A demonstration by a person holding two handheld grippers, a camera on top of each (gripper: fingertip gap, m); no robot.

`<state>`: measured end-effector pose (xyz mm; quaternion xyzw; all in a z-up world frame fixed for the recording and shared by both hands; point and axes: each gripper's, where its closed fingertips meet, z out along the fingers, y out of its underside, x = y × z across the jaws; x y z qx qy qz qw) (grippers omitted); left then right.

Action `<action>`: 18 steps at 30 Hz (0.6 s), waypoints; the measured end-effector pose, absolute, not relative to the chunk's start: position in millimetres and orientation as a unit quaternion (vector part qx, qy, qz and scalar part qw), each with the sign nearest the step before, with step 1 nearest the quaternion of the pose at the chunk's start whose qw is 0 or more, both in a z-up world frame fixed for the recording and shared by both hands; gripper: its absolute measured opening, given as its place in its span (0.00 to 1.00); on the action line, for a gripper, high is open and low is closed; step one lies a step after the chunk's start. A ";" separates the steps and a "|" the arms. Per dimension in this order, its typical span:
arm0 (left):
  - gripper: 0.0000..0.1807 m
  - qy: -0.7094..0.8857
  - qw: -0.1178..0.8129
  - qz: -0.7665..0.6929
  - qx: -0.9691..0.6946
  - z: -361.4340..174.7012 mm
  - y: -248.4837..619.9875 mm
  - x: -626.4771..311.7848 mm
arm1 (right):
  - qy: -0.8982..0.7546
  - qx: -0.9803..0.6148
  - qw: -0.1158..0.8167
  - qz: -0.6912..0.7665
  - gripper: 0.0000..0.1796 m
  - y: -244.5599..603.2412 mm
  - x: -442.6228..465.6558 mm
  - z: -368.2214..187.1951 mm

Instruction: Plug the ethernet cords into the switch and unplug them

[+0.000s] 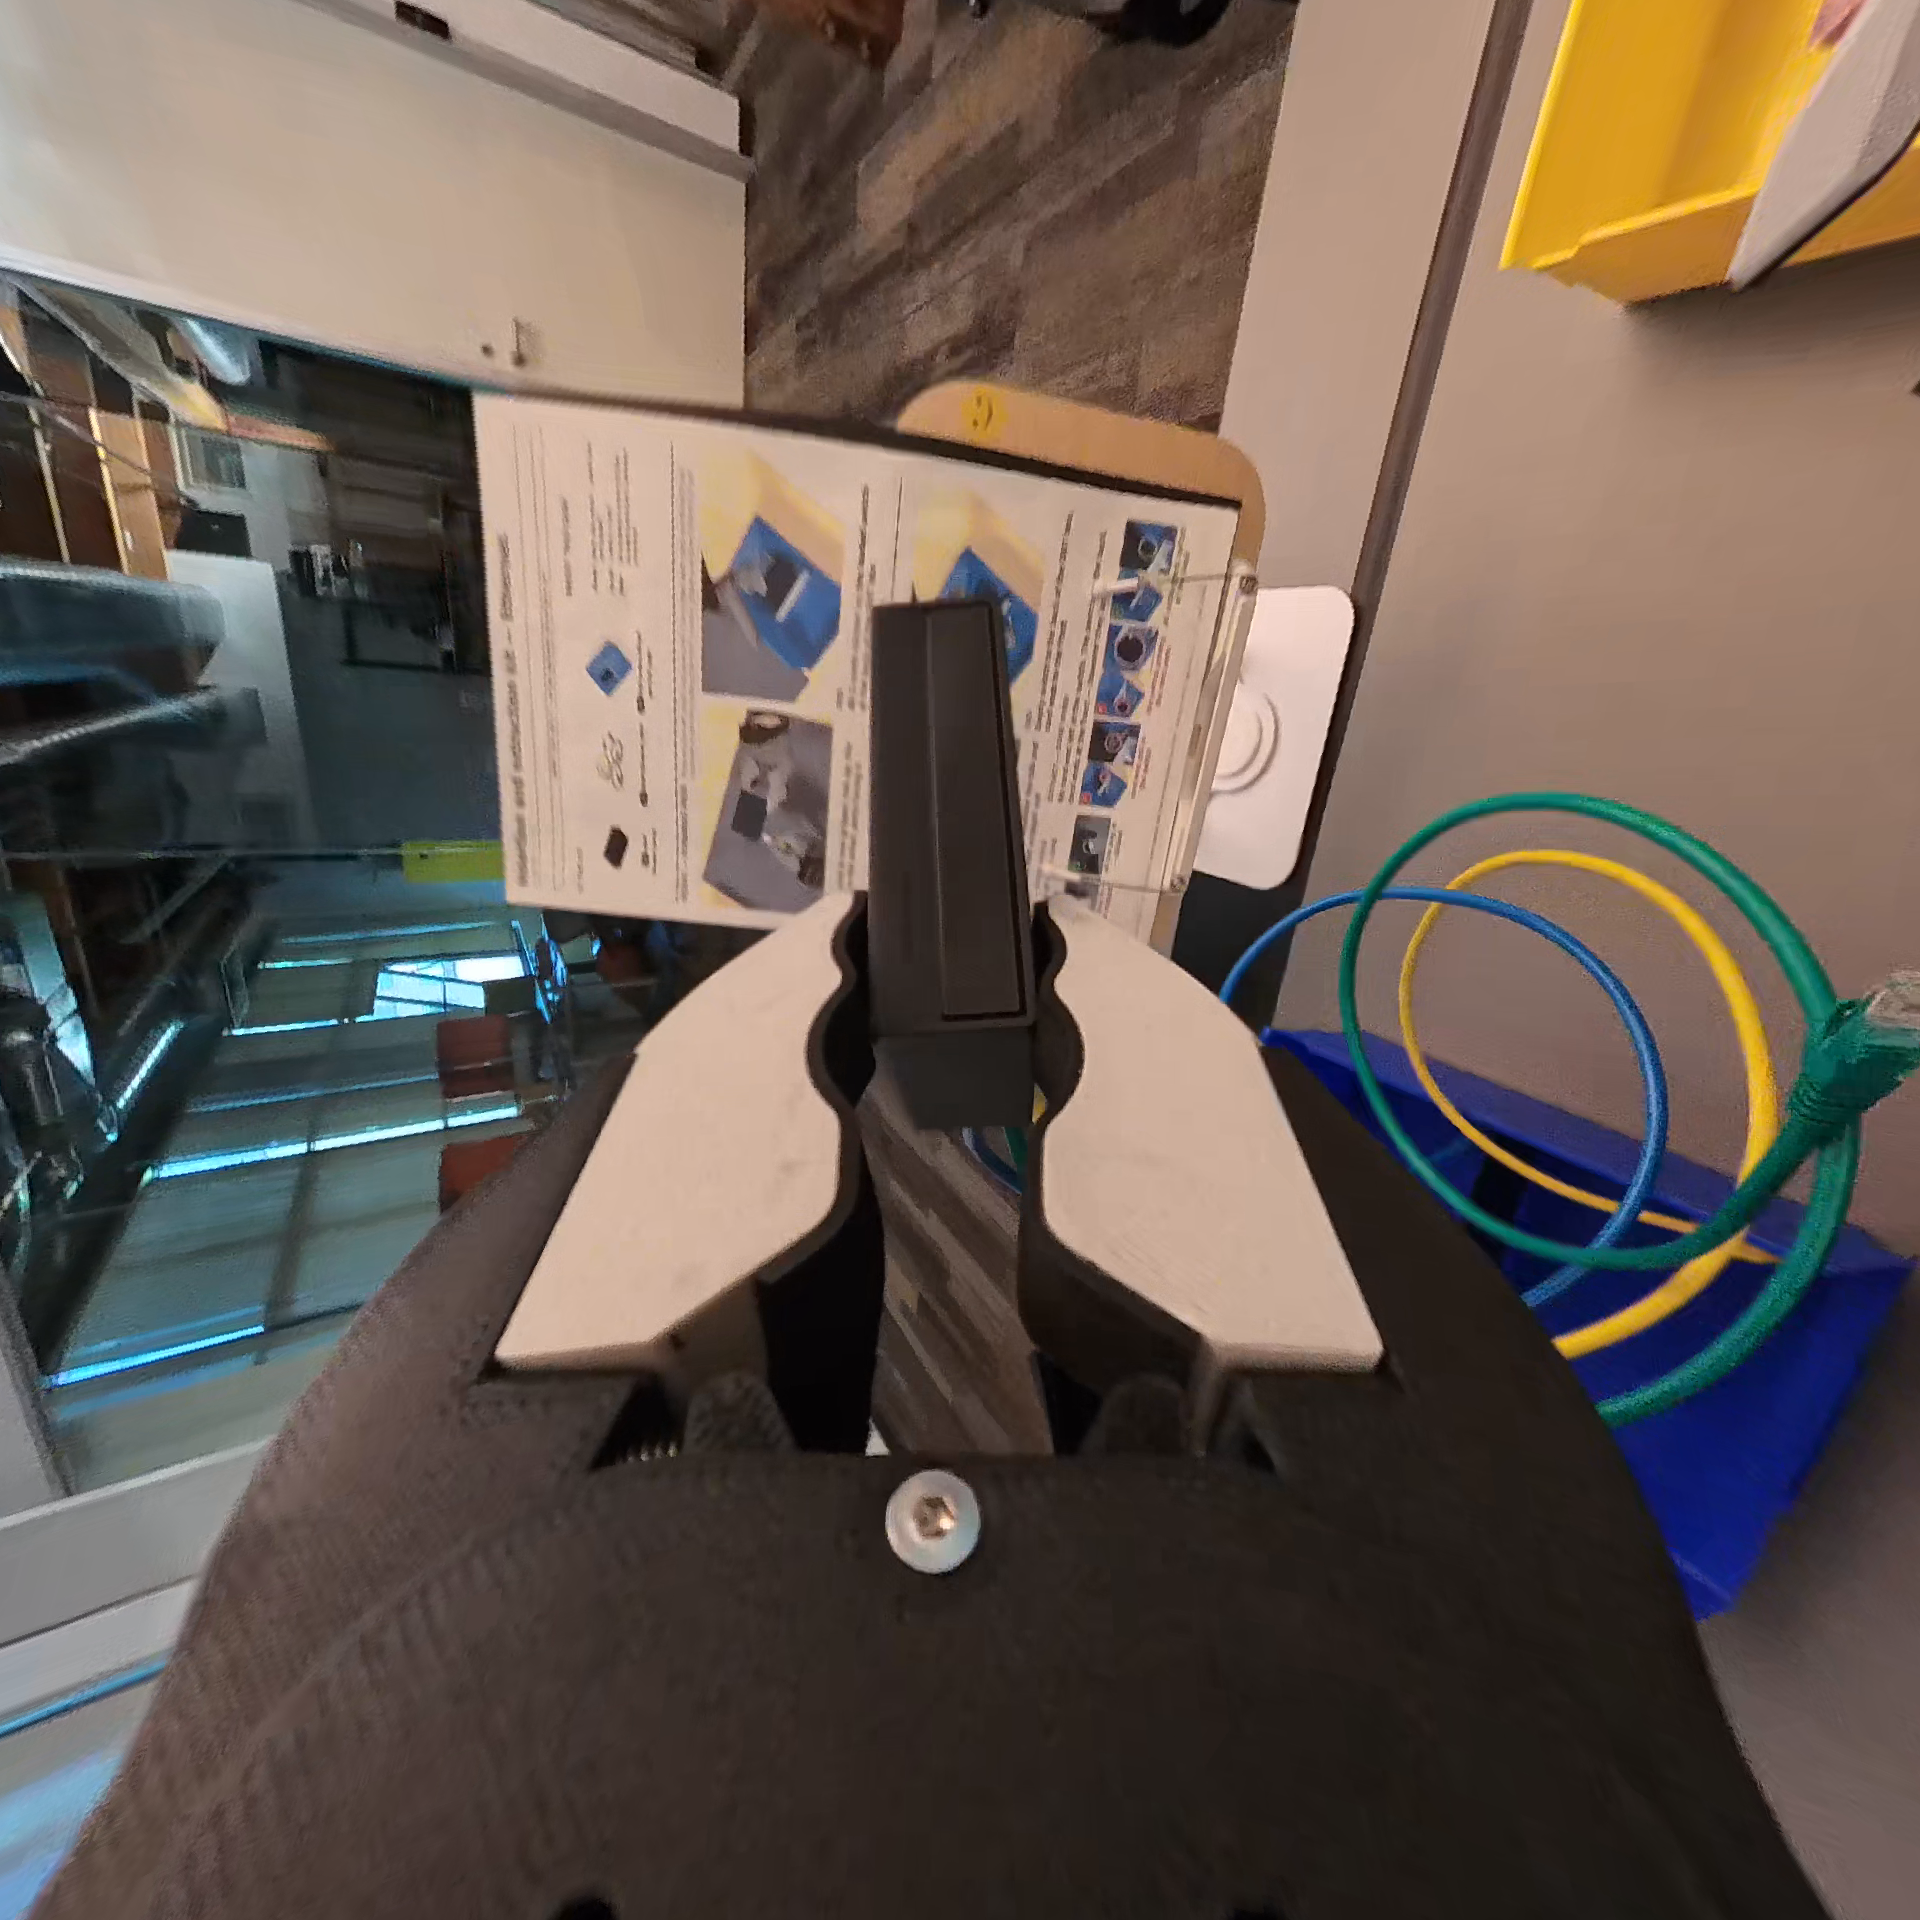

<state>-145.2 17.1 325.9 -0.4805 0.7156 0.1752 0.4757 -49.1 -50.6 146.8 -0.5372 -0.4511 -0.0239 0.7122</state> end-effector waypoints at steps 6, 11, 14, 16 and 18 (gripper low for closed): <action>0.15 0.756 0.440 0.195 -0.443 292.2 0.8 -104.3 | -0.427 -0.516 0.741 -0.051 0.24 -65.1 -32.4 169.0; 0.15 0.801 0.393 0.179 -0.415 217.9 -11.7 -70.9 | -0.402 -0.492 0.768 -0.078 0.26 -73.3 -20.0 184.4; 0.15 0.831 0.358 0.175 -0.388 176.3 -22.8 -51.7 | -0.386 -0.491 0.778 -0.071 0.28 -67.3 -13.6 185.7; 0.15 0.844 0.338 0.175 -0.377 155.5 -26.4 -42.0 | -0.389 -0.501 0.770 -0.061 0.29 -60.6 -12.4 179.0; 0.15 0.850 0.328 0.196 -0.363 141.1 -25.1 -35.9 | -0.401 -0.511 0.758 -0.057 0.29 -53.0 -12.4 169.3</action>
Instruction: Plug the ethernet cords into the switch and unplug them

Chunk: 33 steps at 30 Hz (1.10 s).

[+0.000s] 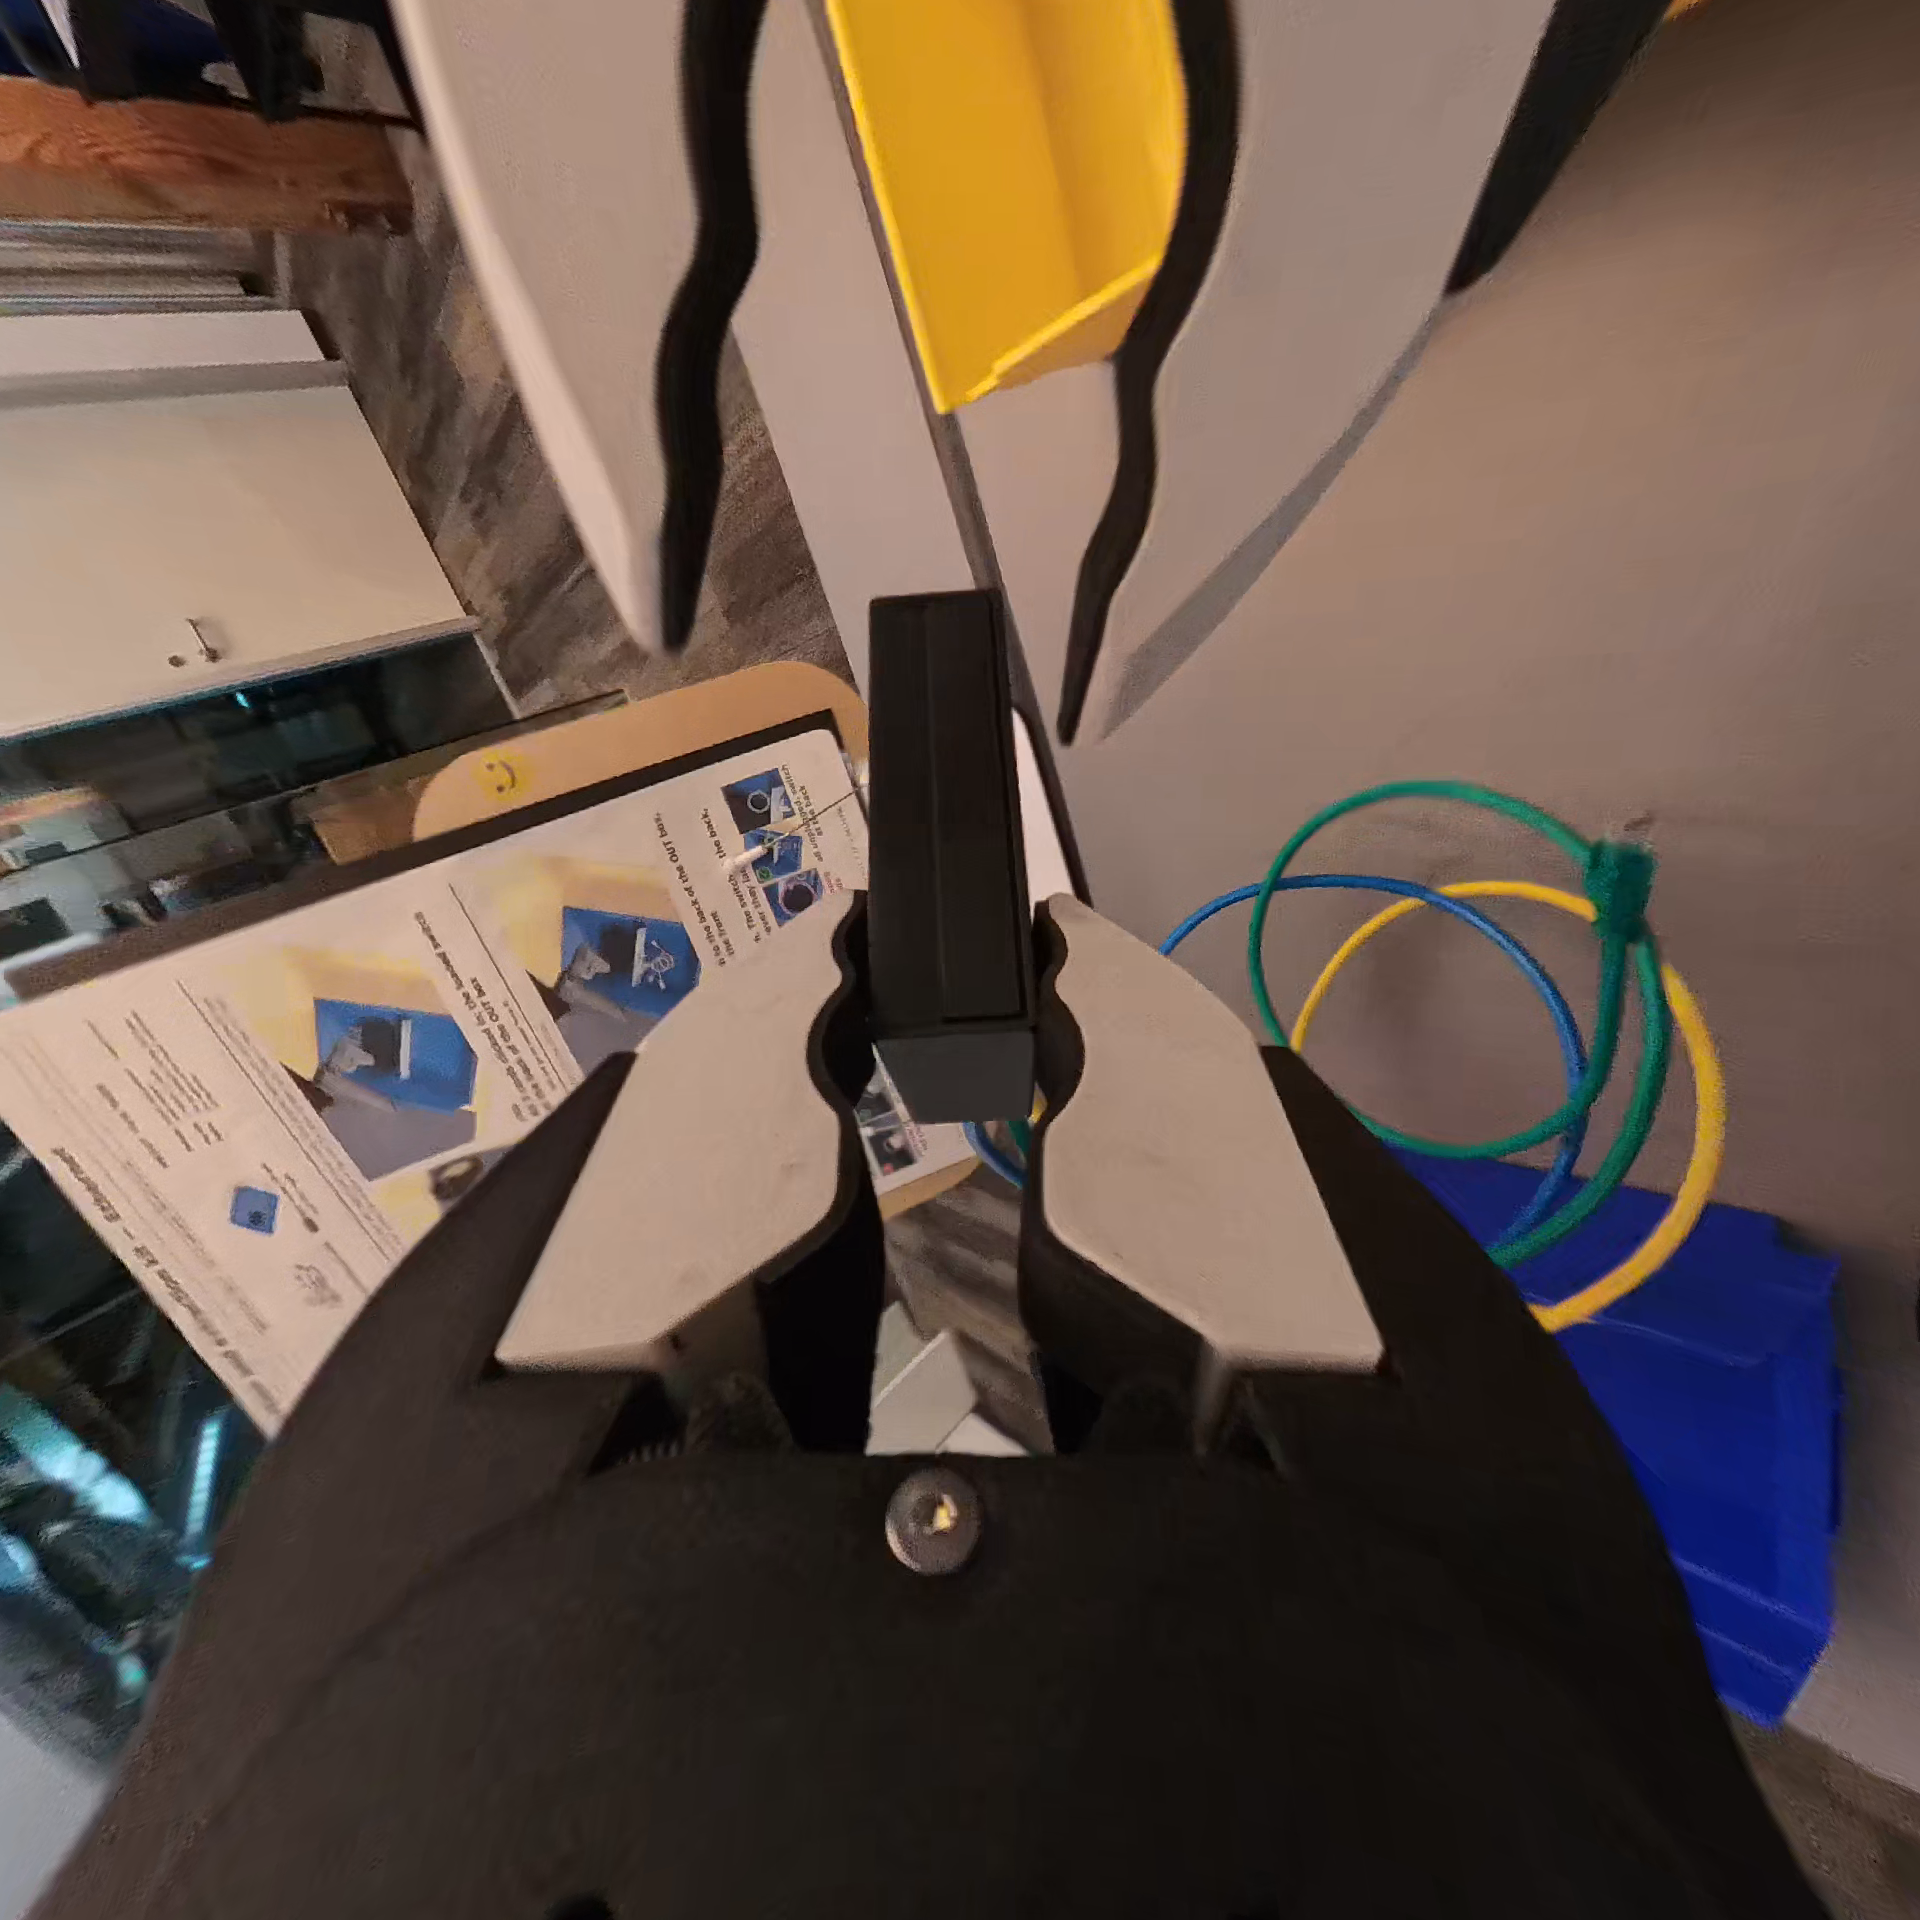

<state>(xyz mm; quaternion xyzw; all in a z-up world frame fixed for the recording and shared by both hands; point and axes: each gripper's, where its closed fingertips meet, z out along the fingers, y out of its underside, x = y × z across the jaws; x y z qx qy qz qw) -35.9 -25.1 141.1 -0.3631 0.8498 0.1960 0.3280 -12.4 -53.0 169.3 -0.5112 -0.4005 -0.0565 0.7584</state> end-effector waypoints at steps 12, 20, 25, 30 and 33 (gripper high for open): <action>0.15 0.842 0.323 0.334 -0.273 114.1 -30.4 -30.6 | -0.450 -0.533 0.716 0.006 0.20 -15.1 -36.5 116.6; 0.15 0.810 0.350 0.384 -0.271 119.5 -28.5 -41.3 | -0.431 -0.495 0.754 -0.011 0.18 -13.5 -46.3 122.6; 0.15 0.802 0.354 0.400 -0.268 120.5 -29.4 -45.3 | -0.426 -0.480 0.766 -0.032 0.18 -13.7 -48.9 125.3; 0.16 0.802 0.353 0.408 -0.258 119.3 -31.8 -46.3 | -0.438 -0.480 0.760 -0.012 0.17 -15.9 -52.4 121.6; 0.16 0.800 0.356 0.412 -0.251 119.9 -32.5 -46.5 | -0.440 -0.474 0.763 -0.021 0.16 -16.4 -52.9 121.8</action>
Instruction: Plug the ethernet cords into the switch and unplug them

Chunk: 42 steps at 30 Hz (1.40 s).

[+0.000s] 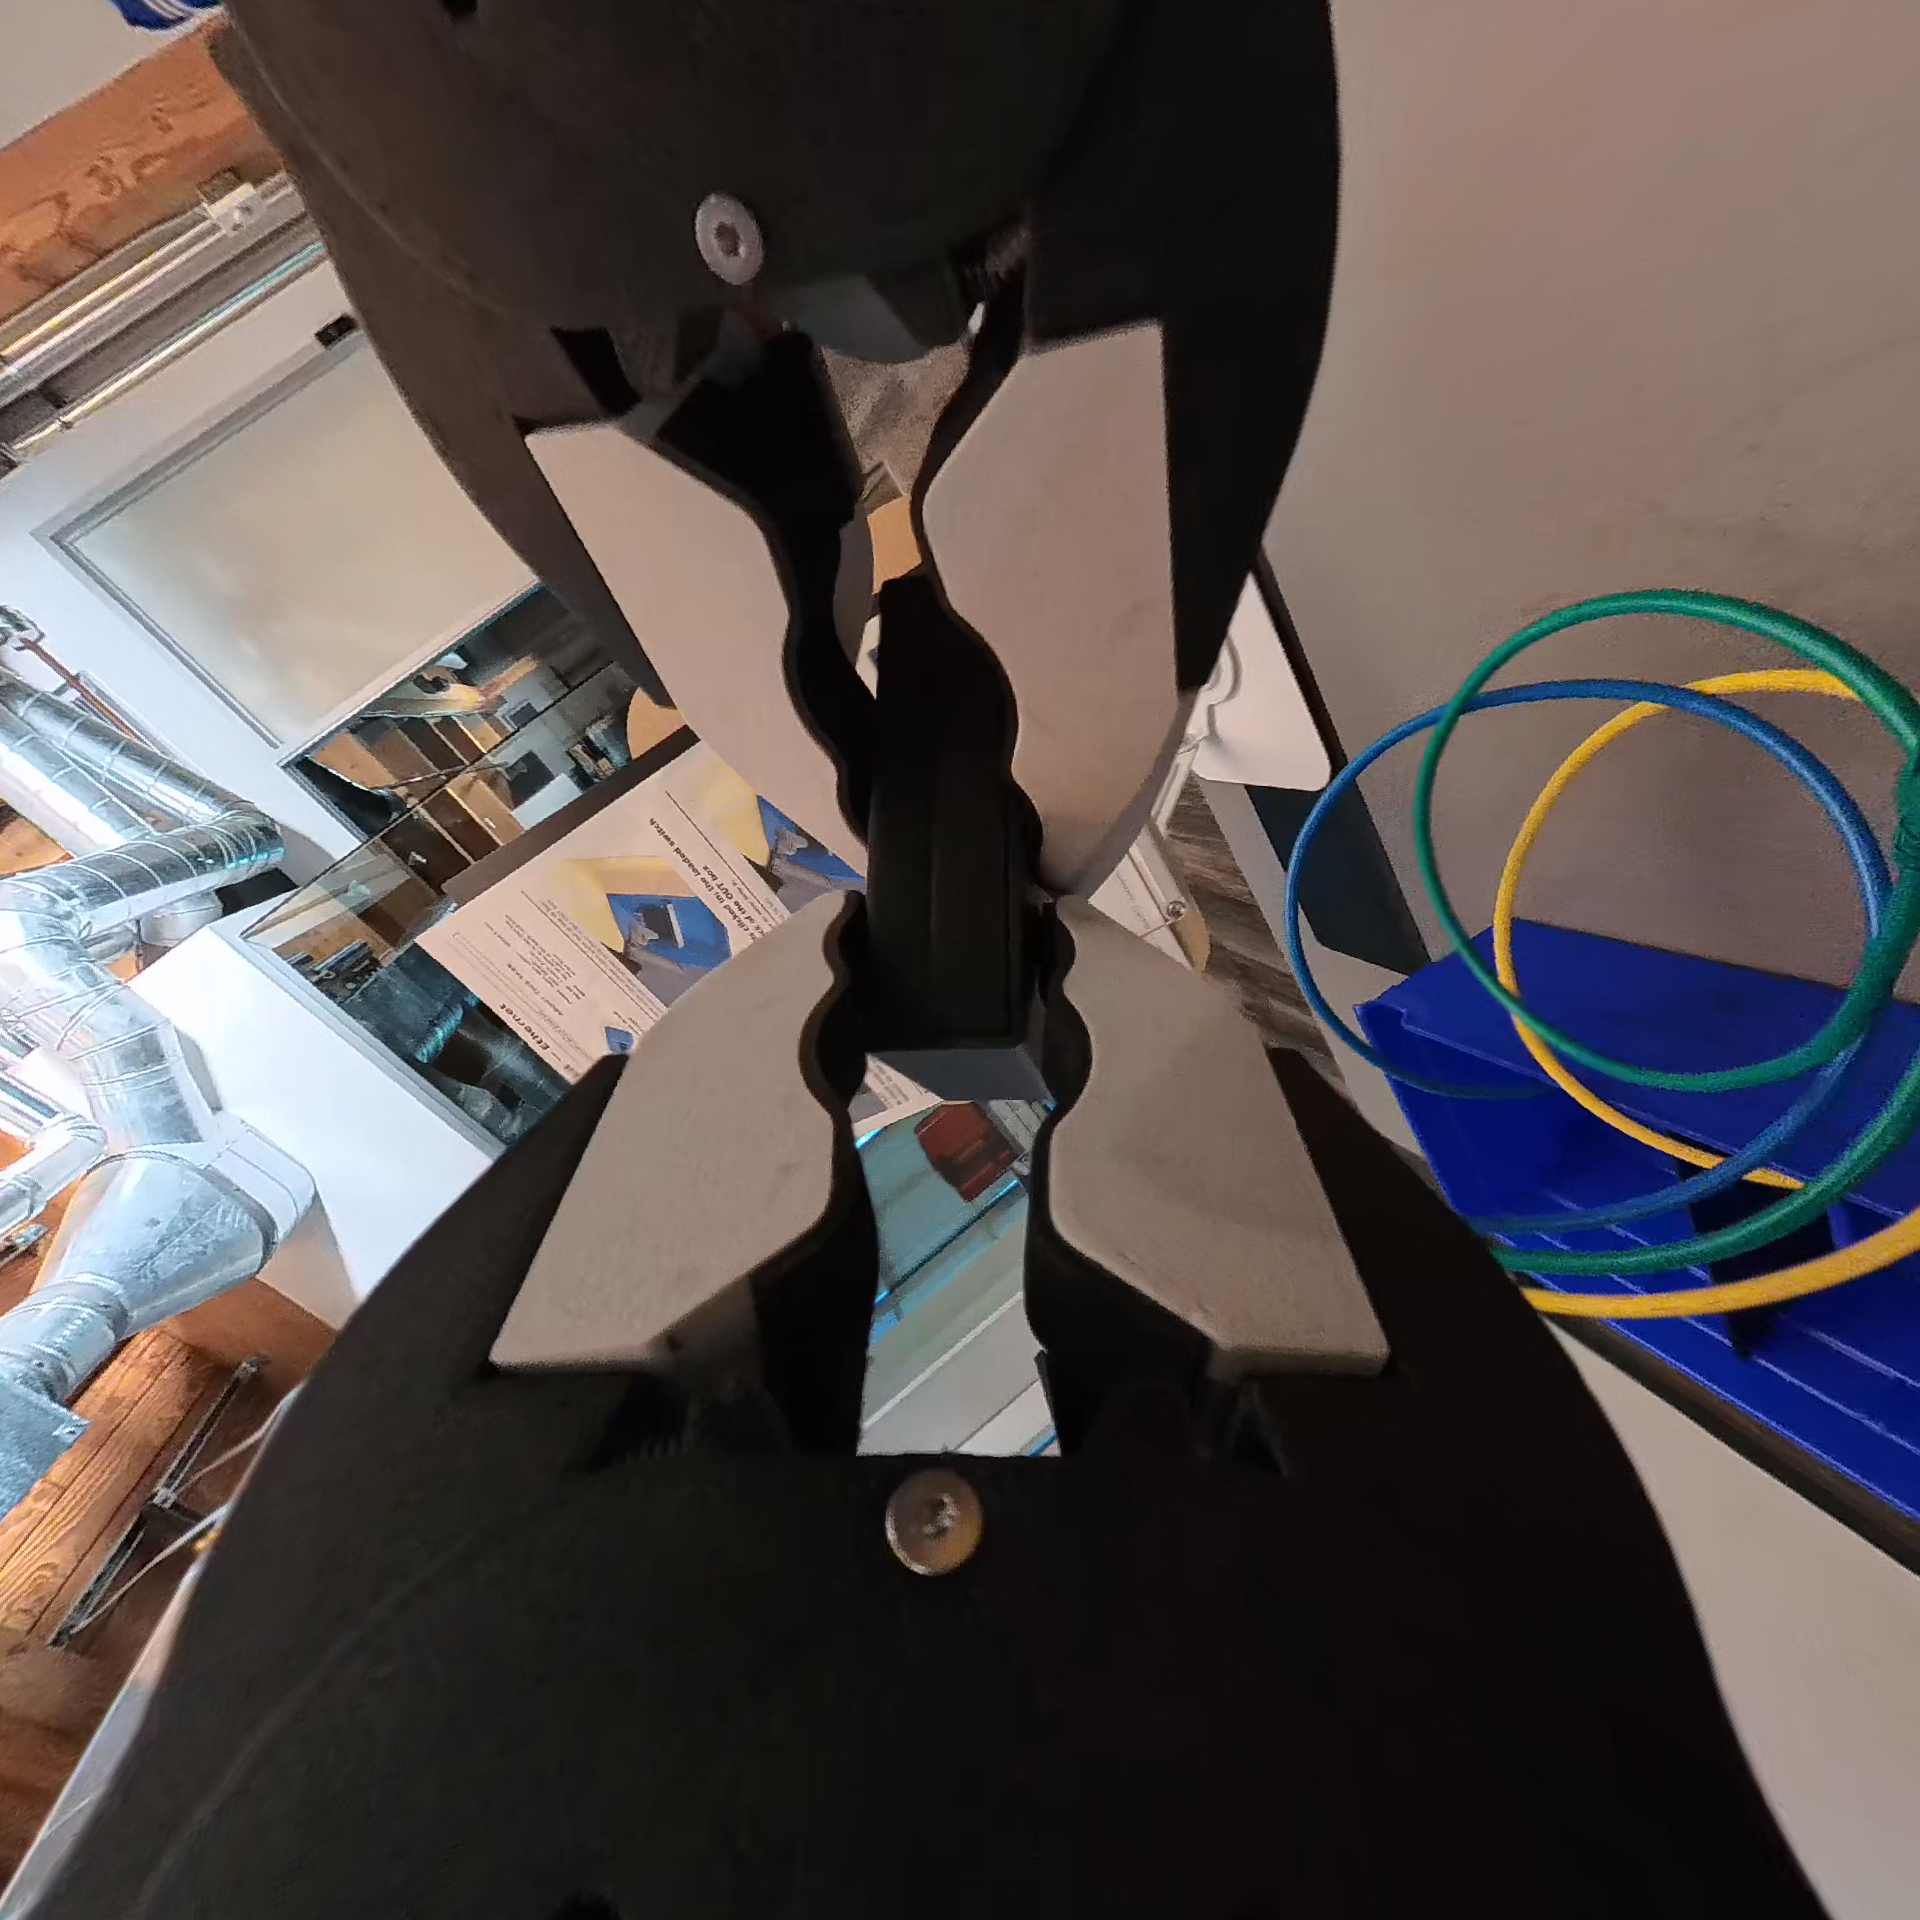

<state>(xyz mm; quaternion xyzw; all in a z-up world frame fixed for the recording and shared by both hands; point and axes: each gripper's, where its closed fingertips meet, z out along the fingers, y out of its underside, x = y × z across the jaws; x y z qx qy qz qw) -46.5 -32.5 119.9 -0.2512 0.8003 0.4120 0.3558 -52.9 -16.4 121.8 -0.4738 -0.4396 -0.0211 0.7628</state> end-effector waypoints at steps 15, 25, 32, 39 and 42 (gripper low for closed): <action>0.17 0.797 0.365 0.425 -0.227 121.0 -36.1 -46.2 | -0.446 -0.472 0.760 -0.018 0.16 -19.5 -53.7 121.8; 0.18 0.796 0.361 0.431 -0.224 120.7 -35.1 -46.1 | -0.445 -0.477 0.758 -0.020 0.16 -18.8 -53.4 120.8; 0.17 0.794 0.357 0.433 -0.234 123.9 -34.4 -46.4 | -0.434 -0.468 0.769 -0.028 0.17 -20.0 -53.0 125.8; 0.17 0.792 0.356 0.439 -0.231 123.9 -34.3 -46.2 | -0.433 -0.460 0.774 -0.040 0.16 -21.1 -52.6 126.7; 0.17 0.791 0.359 0.442 -0.225 124.4 -33.9 -45.8 | -0.431 -0.461 0.774 -0.044 0.16 -21.0 -52.1 126.9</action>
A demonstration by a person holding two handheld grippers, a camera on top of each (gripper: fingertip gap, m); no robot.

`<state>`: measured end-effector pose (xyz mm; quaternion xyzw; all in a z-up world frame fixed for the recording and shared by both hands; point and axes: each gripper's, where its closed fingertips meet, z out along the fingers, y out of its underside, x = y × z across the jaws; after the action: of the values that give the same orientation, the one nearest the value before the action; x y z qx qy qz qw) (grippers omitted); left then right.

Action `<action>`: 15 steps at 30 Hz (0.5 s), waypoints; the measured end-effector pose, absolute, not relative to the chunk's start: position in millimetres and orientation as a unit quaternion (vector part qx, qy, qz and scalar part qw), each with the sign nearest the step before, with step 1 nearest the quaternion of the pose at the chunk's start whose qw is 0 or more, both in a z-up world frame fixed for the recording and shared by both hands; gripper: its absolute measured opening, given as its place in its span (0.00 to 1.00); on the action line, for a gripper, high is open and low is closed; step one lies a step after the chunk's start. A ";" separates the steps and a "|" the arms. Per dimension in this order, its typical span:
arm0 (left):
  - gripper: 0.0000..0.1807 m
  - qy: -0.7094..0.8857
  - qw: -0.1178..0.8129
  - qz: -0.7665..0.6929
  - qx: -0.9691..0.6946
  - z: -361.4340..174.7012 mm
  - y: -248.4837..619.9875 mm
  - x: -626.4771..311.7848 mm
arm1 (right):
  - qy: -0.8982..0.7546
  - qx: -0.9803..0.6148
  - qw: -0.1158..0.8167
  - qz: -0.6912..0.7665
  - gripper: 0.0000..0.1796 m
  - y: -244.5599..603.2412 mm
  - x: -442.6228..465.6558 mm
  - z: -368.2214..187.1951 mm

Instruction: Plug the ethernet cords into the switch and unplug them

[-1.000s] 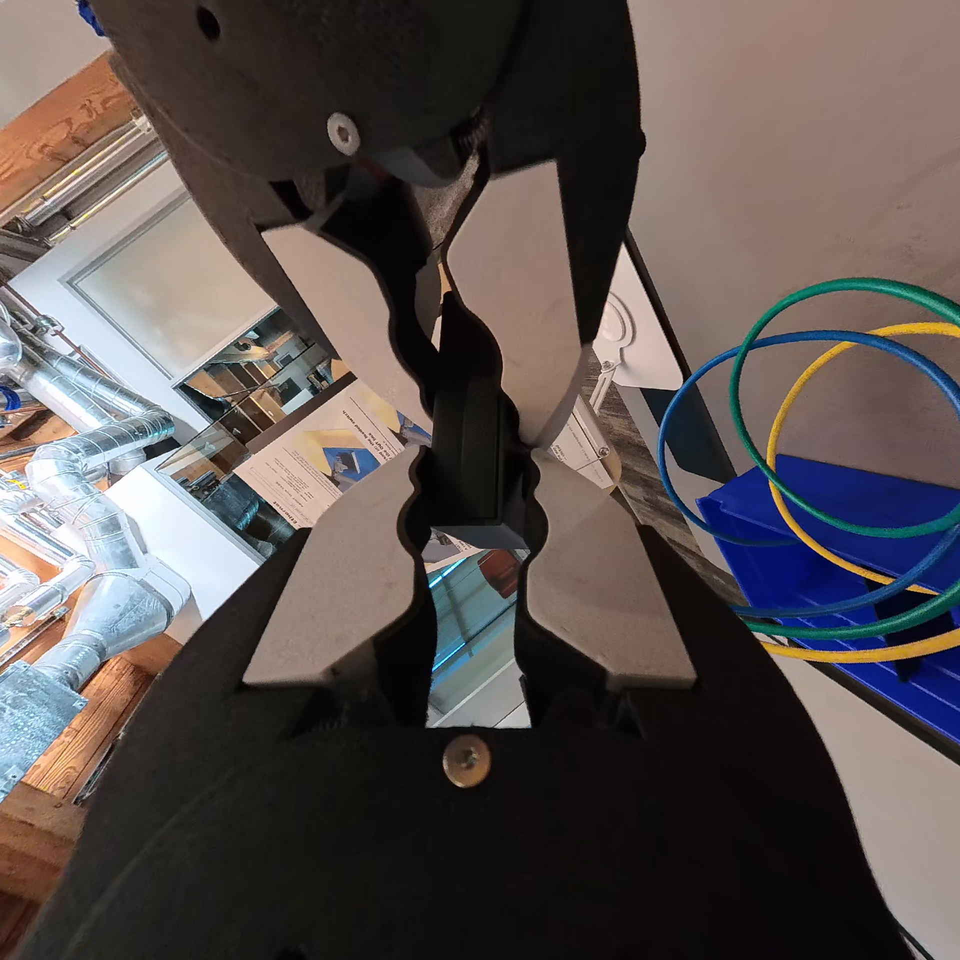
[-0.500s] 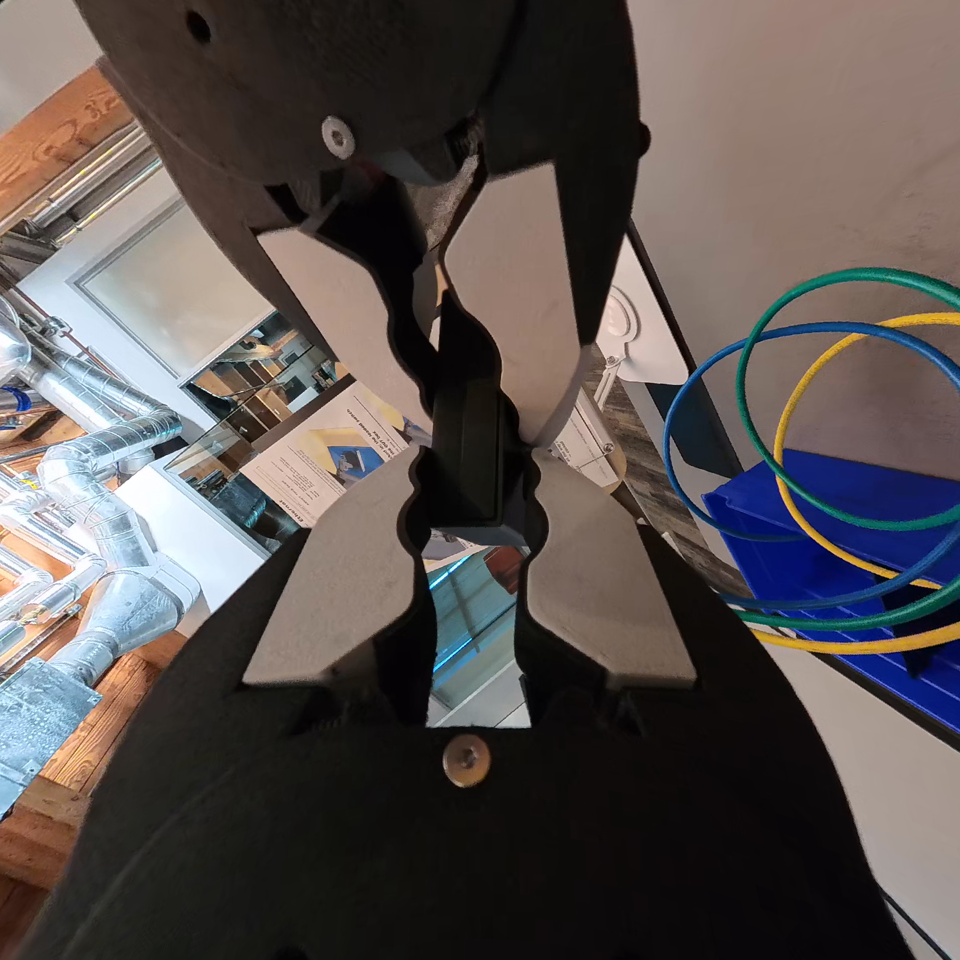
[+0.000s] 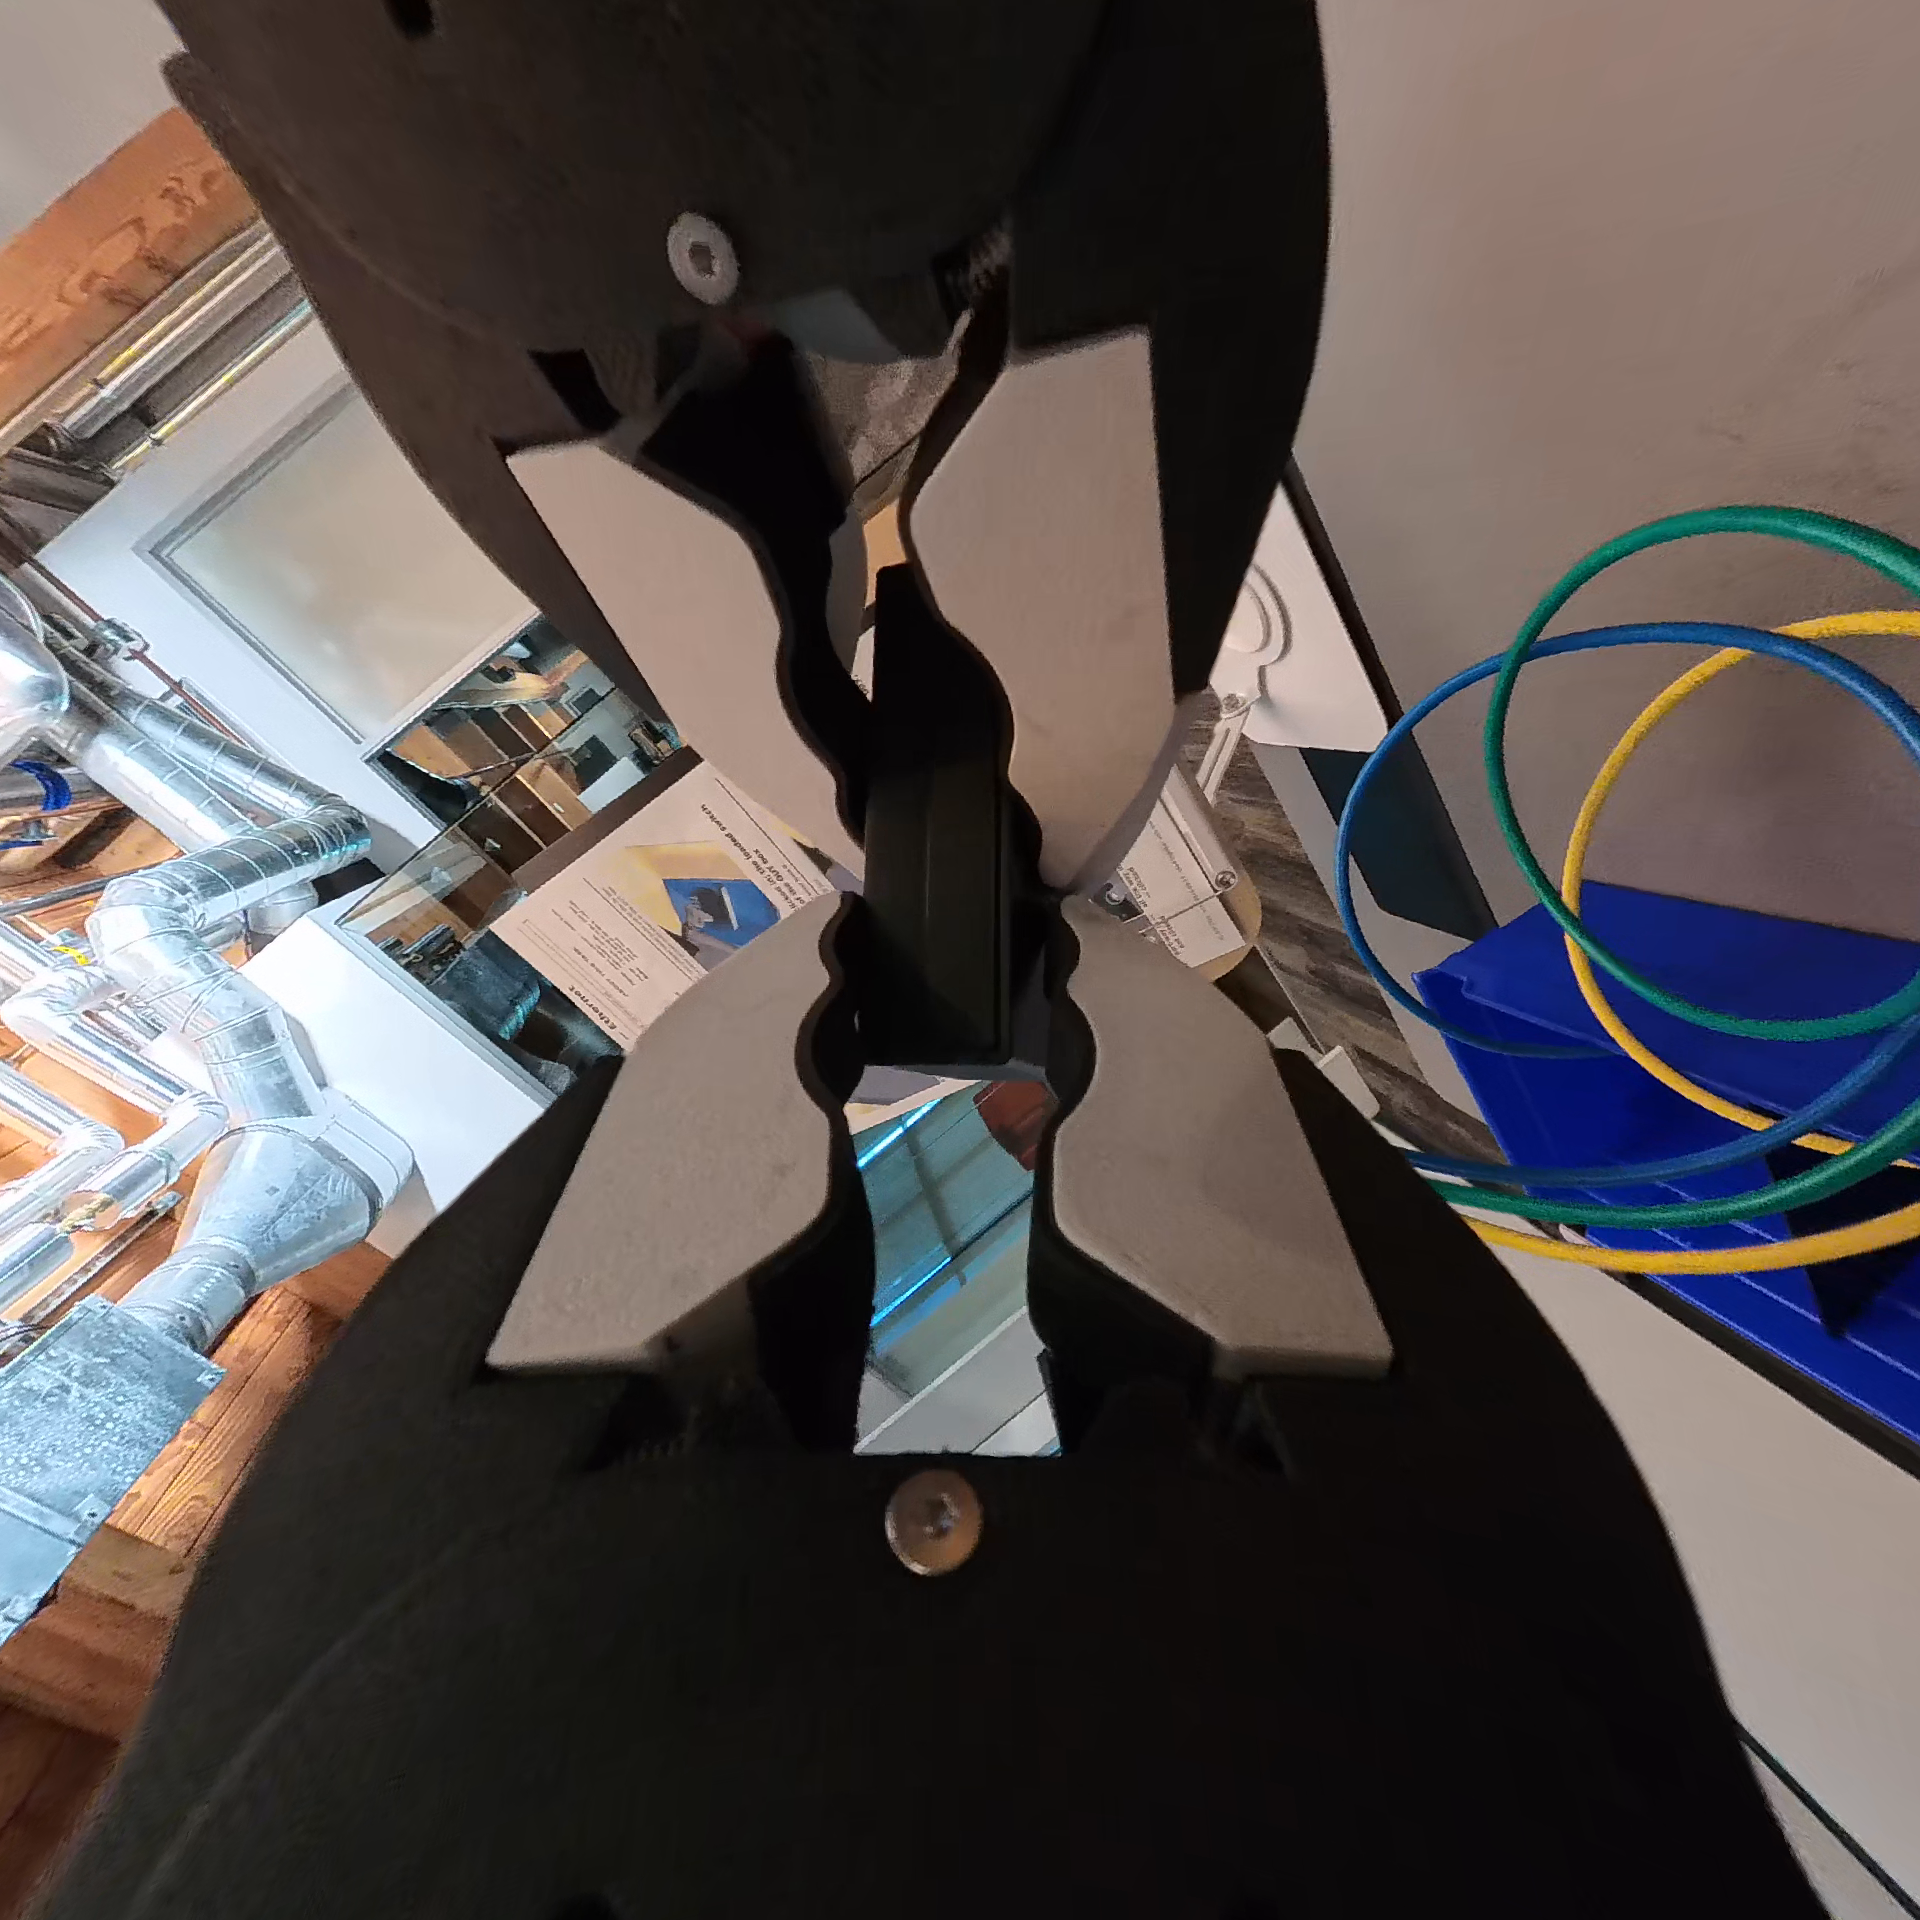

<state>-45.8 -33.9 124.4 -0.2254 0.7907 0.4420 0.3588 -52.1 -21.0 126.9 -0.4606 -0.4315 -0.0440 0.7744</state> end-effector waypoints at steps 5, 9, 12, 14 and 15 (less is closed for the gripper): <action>0.17 0.789 0.366 0.445 -0.216 126.2 -33.8 -44.4 | -0.427 -0.456 0.779 -0.050 0.16 -21.5 -50.6 128.9; 0.18 0.787 0.372 0.449 -0.203 127.7 -33.9 -42.6 | -0.425 -0.458 0.779 -0.053 0.16 -21.6 -48.9 130.1; 0.18 0.786 0.374 0.450 -0.200 128.1 -33.7 -41.5 | -0.424 -0.458 0.779 -0.054 0.16 -21.6 -47.8 130.4; 0.18 0.786 0.373 0.451 -0.200 128.1 -33.4 -41.5 | -0.424 -0.459 0.779 -0.054 0.16 -21.6 -47.7 130.3; 0.18 0.786 0.372 0.451 -0.200 128.1 -33.3 -41.4 | -0.424 -0.459 0.779 -0.054 0.16 -21.5 -47.7 130.3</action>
<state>-41.4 -33.3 128.1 -0.2002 0.7862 0.4507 0.3724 -47.7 -21.5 130.3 -0.4593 -0.4242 -0.0540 0.7785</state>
